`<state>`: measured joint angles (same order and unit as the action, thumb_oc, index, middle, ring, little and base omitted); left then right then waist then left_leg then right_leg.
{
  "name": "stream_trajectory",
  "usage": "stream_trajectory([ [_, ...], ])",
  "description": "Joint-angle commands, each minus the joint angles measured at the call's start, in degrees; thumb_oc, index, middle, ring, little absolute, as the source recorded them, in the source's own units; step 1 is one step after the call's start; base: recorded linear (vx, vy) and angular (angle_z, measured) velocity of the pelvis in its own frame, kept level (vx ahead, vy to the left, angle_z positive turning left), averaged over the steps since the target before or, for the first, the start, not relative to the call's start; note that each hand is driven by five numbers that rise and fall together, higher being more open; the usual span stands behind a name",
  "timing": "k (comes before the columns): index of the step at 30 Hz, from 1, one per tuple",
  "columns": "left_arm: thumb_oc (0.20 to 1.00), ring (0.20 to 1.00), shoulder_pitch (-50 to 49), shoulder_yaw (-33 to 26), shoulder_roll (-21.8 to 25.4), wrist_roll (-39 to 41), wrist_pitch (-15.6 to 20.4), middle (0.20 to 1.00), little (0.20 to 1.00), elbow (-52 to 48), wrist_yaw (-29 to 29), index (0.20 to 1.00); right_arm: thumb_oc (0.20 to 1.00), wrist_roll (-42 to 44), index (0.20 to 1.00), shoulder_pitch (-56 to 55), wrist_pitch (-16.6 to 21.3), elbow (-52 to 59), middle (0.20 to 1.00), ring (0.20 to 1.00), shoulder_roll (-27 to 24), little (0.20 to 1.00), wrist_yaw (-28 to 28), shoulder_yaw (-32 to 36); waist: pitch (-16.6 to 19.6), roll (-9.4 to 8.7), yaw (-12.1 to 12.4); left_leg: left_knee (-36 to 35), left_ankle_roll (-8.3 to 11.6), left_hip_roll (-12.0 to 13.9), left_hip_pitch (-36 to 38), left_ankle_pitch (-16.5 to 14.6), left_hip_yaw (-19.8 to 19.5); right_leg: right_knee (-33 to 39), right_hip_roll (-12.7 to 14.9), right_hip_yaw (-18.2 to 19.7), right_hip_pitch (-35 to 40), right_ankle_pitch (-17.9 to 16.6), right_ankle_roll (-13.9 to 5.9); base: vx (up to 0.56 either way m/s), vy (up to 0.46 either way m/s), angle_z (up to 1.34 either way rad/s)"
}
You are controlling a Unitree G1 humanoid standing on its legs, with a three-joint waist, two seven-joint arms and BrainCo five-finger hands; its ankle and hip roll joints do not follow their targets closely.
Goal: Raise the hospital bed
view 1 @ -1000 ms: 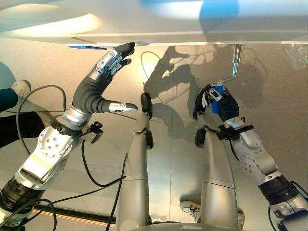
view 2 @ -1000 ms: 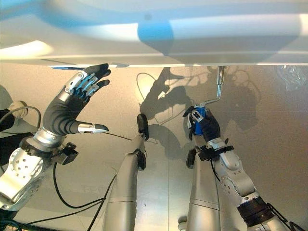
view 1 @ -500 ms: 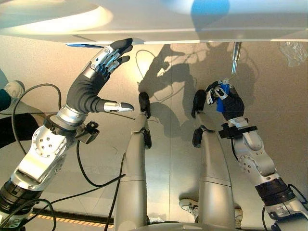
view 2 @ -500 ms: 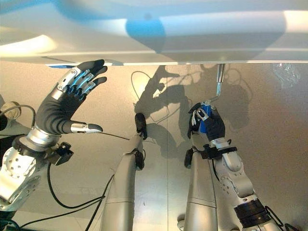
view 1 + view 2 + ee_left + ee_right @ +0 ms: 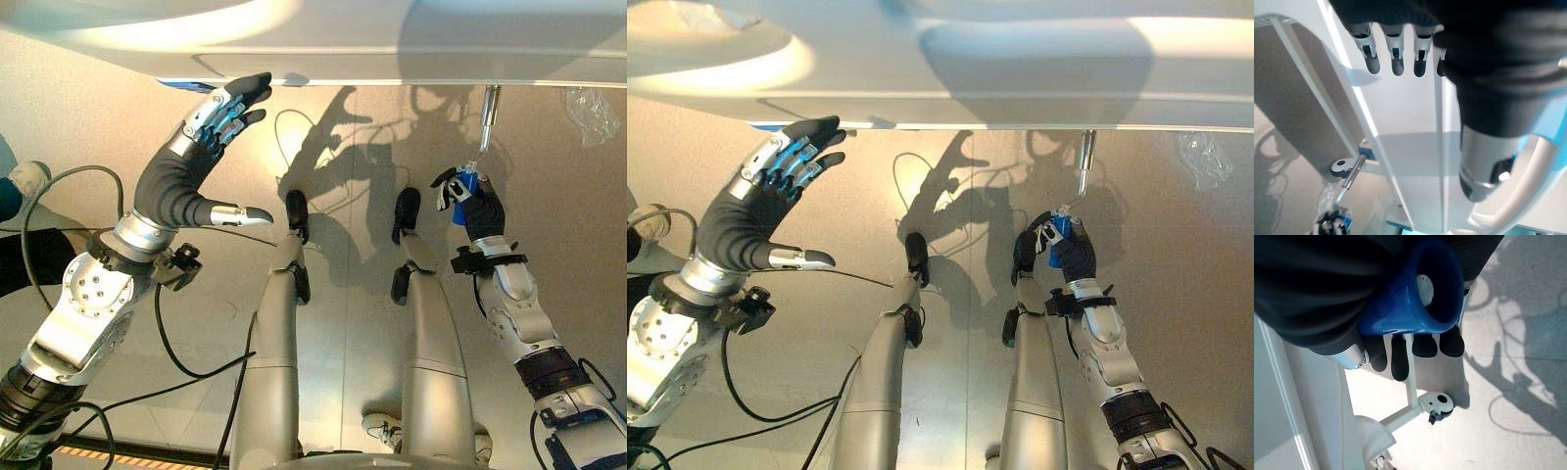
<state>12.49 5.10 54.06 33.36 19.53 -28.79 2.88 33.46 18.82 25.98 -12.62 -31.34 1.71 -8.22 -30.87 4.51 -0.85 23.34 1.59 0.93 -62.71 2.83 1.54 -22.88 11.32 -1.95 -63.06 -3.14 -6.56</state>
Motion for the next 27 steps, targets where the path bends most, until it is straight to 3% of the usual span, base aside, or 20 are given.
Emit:
stream_trajectory([
  [1,1.000,1.000,1.72,0.53,-3.38,0.68,3.44,1.000,1.000,-3.94,0.30,1.000,0.200,14.77,0.200,11.82,15.00,-2.95,0.200,0.200,-9.90,0.200,14.50,26.66,1.07,3.38,-0.95,-5.66,2.77,0.94,4.19,-0.45,-1.28,-3.93,-2.18,-3.70,0.06,4.04,-0.76,0.00,0.000,0.00],
  [6,1.000,1.000,1.81,0.14,-3.46,-0.29,3.54,1.000,1.000,-4.15,0.11,1.000,0.200,9.89,0.200,8.79,13.04,3.88,0.200,0.200,-8.95,0.200,13.47,24.08,1.07,2.85,-1.28,-5.15,2.70,1.04,3.69,-0.49,-1.25,-4.33,-2.43,-3.69,-0.27,4.01,-0.65,0.00,0.000,0.00],
  [12,1.000,1.000,-1.10,-1.97,-2.57,-2.81,3.01,1.000,1.000,-4.88,-0.03,1.000,0.200,-5.54,0.200,0.20,5.72,24.84,0.200,0.200,-6.82,0.200,8.38,15.49,1.07,2.04,-1.68,-4.85,2.62,1.32,3.16,-0.17,-1.11,-4.37,-2.62,-3.76,-0.41,3.57,-0.40,-0.01,-0.009,-0.05],
  [19,1.000,1.000,-2.75,-1.79,-0.95,-5.02,2.77,1.000,1.000,-4.36,-0.48,1.000,0.200,-15.51,0.200,-3.33,1.21,30.24,0.200,0.200,-7.47,0.200,5.75,6.40,1.07,1.30,-1.36,-5.57,2.53,1.15,4.09,0.57,-0.97,-3.39,-2.64,-4.33,0.96,2.97,-0.37,-0.02,-0.013,-0.05],
  [22,1.000,1.000,-2.69,-0.35,-0.69,-5.21,2.82,1.000,1.000,-4.00,-0.48,1.000,0.200,-15.73,0.200,-3.01,0.47,30.99,0.200,0.200,-8.63,0.200,3.85,1.87,1.07,1.28,-1.09,-6.30,2.48,1.05,5.36,0.97,-0.99,-2.91,-2.63,-4.67,2.20,2.67,-0.42,-0.03,0.004,-0.03],
  [27,1.000,1.000,-2.01,1.13,0.00,-5.56,2.81,1.000,1.000,-3.09,-0.38,1.000,0.200,-14.43,0.200,-3.81,0.23,31.10,0.200,0.200,-10.06,0.200,2.55,0.08,1.07,1.09,-1.30,-7.08,2.65,0.89,7.29,1.45,-1.05,-2.14,-2.71,-4.71,4.16,2.46,-0.44,-0.03,-0.006,-0.01],
])
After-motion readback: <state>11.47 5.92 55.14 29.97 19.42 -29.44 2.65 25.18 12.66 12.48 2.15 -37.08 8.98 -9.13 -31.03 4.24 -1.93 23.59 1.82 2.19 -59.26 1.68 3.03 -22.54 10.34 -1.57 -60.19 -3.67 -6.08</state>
